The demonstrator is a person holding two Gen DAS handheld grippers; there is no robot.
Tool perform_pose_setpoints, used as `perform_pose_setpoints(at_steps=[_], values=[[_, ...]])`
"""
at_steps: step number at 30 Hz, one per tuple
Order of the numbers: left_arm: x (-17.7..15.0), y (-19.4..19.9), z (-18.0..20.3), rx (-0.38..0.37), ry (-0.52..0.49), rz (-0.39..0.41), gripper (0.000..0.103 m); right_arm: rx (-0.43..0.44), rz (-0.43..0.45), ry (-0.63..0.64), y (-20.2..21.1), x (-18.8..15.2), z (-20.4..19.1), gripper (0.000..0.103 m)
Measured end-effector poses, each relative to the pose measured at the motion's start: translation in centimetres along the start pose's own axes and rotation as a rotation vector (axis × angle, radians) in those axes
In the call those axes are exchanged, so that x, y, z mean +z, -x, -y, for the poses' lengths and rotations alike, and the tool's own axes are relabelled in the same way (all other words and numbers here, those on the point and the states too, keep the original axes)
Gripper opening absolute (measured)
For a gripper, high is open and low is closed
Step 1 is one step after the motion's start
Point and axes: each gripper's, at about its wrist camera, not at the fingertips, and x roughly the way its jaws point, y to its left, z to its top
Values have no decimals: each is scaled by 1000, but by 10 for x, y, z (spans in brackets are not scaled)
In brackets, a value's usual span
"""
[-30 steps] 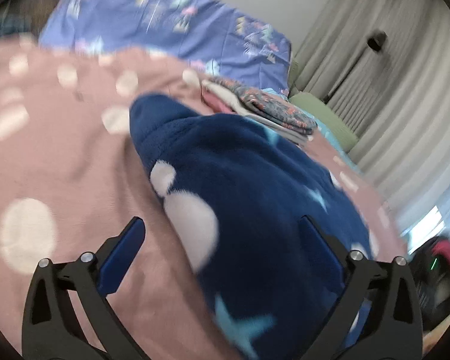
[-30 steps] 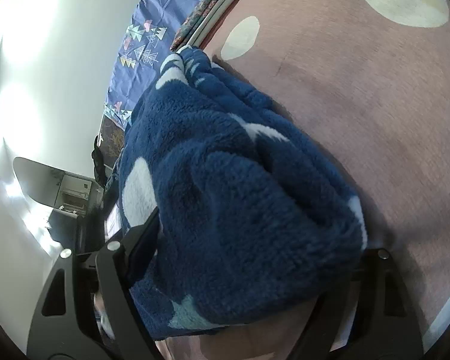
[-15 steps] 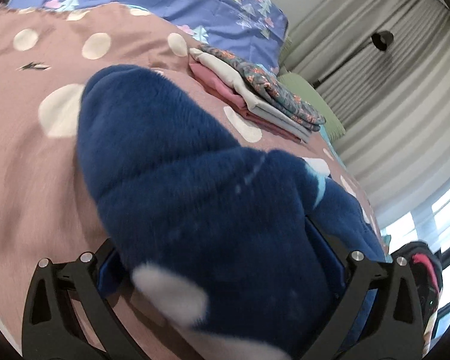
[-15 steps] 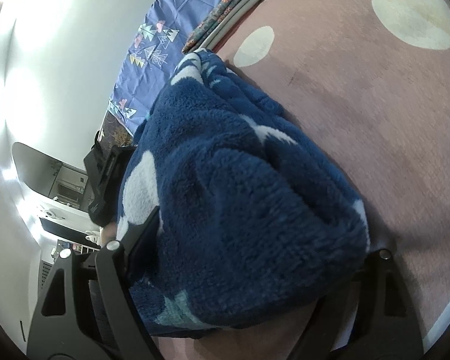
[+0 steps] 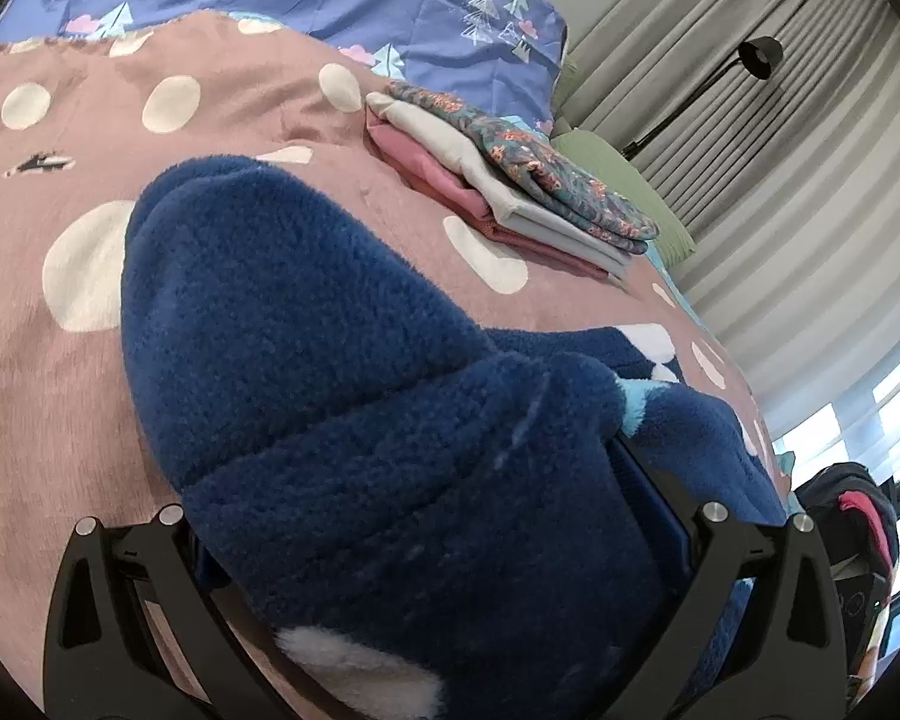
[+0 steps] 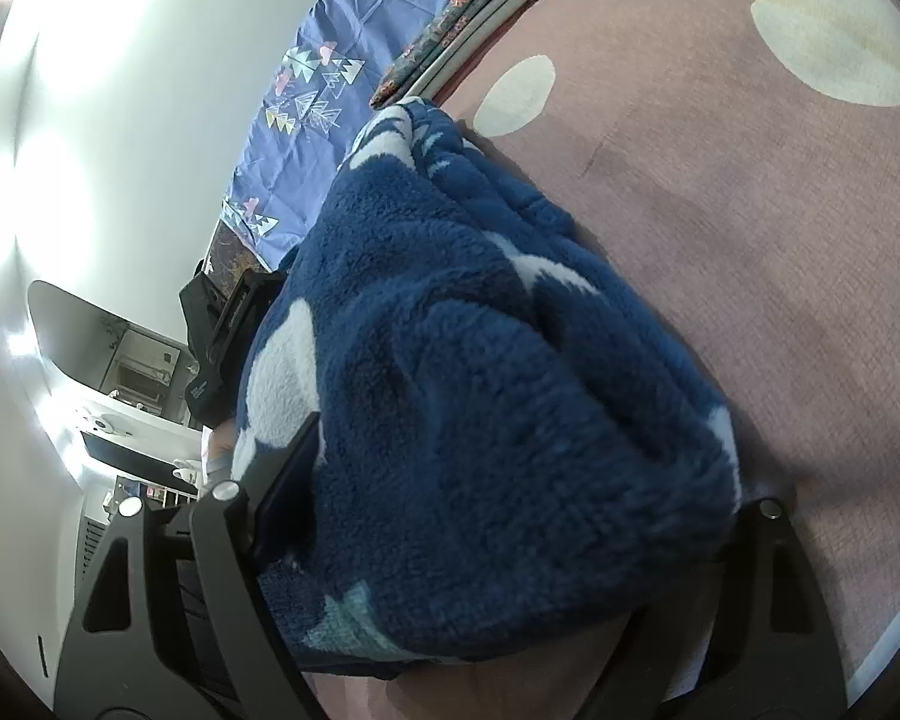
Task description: Fold small clothes
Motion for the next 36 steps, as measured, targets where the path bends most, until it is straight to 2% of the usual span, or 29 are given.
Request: perform_pose_setpoints(at_steps=[3,5,8,14,19,22,27,31,36], values=[[-2,6,2,-8,-11,59,90,4,5,20,1,0,-2,80],[-3,15,6,-6,-14,103,77,14,-3,43,3,3,-5,72],[-2,34,15,-8,-36,148,64,29,-8,107,10,11,-16,60],[3,78,39,13,-97,232,60,58,51,320,29,32,-58,56],[19,129,35,36,-58,330,61,127,26,490,19,68,-109,56],[37,160,29,102,-42,391,62,182,-19,565,-2,94,-141,56],[74,198,3,210,8,462,62,238,-121,646,-69,141,-197,55],[103,211,-29,274,47,511,62,232,-128,701,-122,176,-239,56],[135,207,-69,352,87,576,62,205,-116,771,-203,214,-280,56]])
